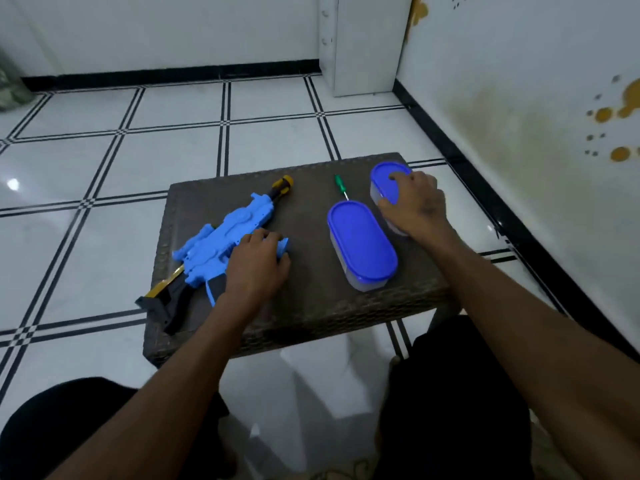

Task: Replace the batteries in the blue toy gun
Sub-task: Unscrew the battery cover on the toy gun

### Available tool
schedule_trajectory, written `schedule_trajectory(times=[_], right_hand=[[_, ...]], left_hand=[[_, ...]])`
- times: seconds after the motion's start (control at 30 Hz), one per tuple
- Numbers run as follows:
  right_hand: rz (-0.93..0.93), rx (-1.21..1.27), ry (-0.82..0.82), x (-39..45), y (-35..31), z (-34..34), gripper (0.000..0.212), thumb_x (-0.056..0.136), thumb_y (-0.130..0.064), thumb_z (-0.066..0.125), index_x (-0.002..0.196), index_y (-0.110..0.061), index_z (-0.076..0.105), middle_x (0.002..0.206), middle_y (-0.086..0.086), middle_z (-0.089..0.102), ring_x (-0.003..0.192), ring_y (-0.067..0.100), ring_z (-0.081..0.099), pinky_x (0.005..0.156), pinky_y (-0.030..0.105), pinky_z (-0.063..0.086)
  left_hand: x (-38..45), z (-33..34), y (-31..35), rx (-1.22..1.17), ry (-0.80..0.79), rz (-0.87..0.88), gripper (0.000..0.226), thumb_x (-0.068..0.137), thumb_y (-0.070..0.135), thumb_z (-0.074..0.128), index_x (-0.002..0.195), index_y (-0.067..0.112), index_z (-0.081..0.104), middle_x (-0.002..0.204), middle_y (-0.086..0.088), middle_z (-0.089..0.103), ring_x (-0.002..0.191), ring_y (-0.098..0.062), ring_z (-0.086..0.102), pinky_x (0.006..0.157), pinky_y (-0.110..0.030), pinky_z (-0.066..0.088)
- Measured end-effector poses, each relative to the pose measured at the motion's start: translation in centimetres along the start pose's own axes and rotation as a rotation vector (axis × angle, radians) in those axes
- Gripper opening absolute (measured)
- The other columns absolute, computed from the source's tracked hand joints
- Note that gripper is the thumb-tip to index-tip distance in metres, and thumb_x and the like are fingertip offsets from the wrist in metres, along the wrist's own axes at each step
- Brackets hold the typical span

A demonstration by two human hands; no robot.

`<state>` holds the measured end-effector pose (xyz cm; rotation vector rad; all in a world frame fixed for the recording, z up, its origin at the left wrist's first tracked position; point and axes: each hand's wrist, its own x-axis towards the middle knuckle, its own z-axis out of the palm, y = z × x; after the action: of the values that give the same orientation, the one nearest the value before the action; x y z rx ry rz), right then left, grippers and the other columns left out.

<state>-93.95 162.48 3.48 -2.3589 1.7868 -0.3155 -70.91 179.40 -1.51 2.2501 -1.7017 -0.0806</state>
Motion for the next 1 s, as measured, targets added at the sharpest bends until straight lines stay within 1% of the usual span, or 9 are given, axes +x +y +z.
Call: schedule_trajectory(times=[0.17,0.37,0.53,0.6,0.67,0.77,0.87,0.93,1.0], right_hand=[[0.096,-0.055,-0.294,4.4,2.1,0.5,0.082,0.084,-0.053,0.065,0.154,-0.033,0.027,0.153,0.017,0.033,0.137,0.037,0.038,0.108,0.046,0.037],[0.063,-0.019,-0.207,10.2,1.6,2.0,0.08,0.083,-0.053,0.068,0.152,-0.03,0.035,0.147,0.016,0.043,0.131,0.036,0.046,0.104,0.044,0.042],[0.079,-0.064,-0.251,14.0,0.5,2.7,0.08,0.084,-0.058,0.064,0.151,-0.03,0.032,0.15,0.02,0.035,0.134,0.039,0.04,0.107,0.049,0.037],[0.071,-0.101,-0.155,12.9,-0.6,2.1,0.076,0.087,-0.06,0.058,0.151,-0.027,0.031,0.157,0.021,0.024,0.143,0.04,0.027,0.112,0.052,0.029],[0.016,-0.016,-0.043,10.3,-2.2,1.1,0.07,0.091,-0.059,0.052,0.15,-0.025,0.034,0.158,0.016,0.028,0.142,0.036,0.031,0.113,0.051,0.033],[-0.036,0.183,-0.228,4.4,-4.8,0.1,0.073,0.089,-0.064,0.052,0.151,-0.031,0.032,0.151,0.009,0.042,0.137,0.031,0.043,0.107,0.049,0.042],[-0.051,0.104,-0.479,-0.6,-5.7,1.3,0.095,0.081,-0.071,0.058,0.156,-0.039,0.009,0.164,0.014,0.013,0.148,0.037,0.022,0.114,0.054,0.033],[-0.053,0.01,-0.506,-2.2,-5.9,2.3,0.103,0.081,-0.064,0.065,0.157,-0.038,0.001,0.165,0.012,-0.005,0.15,0.041,0.012,0.112,0.055,0.031],[-0.028,-0.004,-0.437,-3.0,-5.7,2.7,0.102,0.081,-0.056,0.069,0.158,-0.033,0.005,0.165,0.009,-0.002,0.147,0.041,0.018,0.109,0.052,0.035]], left_hand=[[2.6,0.1,-0.2,-0.013,0.0,-0.012,0.037,0.087,0.029,0.062,0.118,0.009,0.062,0.12,-0.013,0.059,0.11,-0.035,0.054,0.084,-0.044,0.047],[6.7,1.4,-1.0,-0.014,0.018,0.023,0.026,0.086,0.024,0.061,0.108,0.011,0.066,0.107,-0.01,0.063,0.1,-0.034,0.058,0.077,-0.043,0.05],[10.1,2.3,-0.5,-0.066,0.068,0.061,0.027,0.086,0.02,0.063,0.111,0.011,0.068,0.11,-0.009,0.065,0.099,-0.032,0.06,0.079,-0.041,0.051],[11.0,2.0,-0.1,-0.084,0.061,0.072,0.027,0.086,0.02,0.063,0.111,0.011,0.068,0.112,-0.009,0.064,0.1,-0.032,0.06,0.08,-0.041,0.05],[11.2,1.8,0.2,-0.099,0.058,0.069,0.027,0.085,0.02,0.063,0.11,0.01,0.068,0.113,-0.01,0.064,0.1,-0.033,0.06,0.082,-0.042,0.051],[10.9,1.2,0.1,-0.104,0.069,0.074,0.025,0.085,0.021,0.061,0.105,0.009,0.068,0.109,-0.013,0.064,0.096,-0.037,0.061,0.08,-0.043,0.051],[9.9,1.2,0.1,-0.11,0.077,0.069,0.029,0.085,0.023,0.058,0.109,0.009,0.068,0.111,-0.013,0.063,0.098,-0.037,0.06,0.08,-0.042,0.05],[8.4,1.1,0.5,-0.115,0.055,0.05,0.029,0.086,0.023,0.059,0.11,0.01,0.067,0.113,-0.012,0.062,0.102,-0.035,0.058,0.081,-0.041,0.049],[6.6,0.7,0.1,-0.109,0.04,0.045,0.027,0.087,0.024,0.059,0.109,0.01,0.066,0.112,-0.011,0.062,0.103,-0.034,0.057,0.079,-0.041,0.049]])
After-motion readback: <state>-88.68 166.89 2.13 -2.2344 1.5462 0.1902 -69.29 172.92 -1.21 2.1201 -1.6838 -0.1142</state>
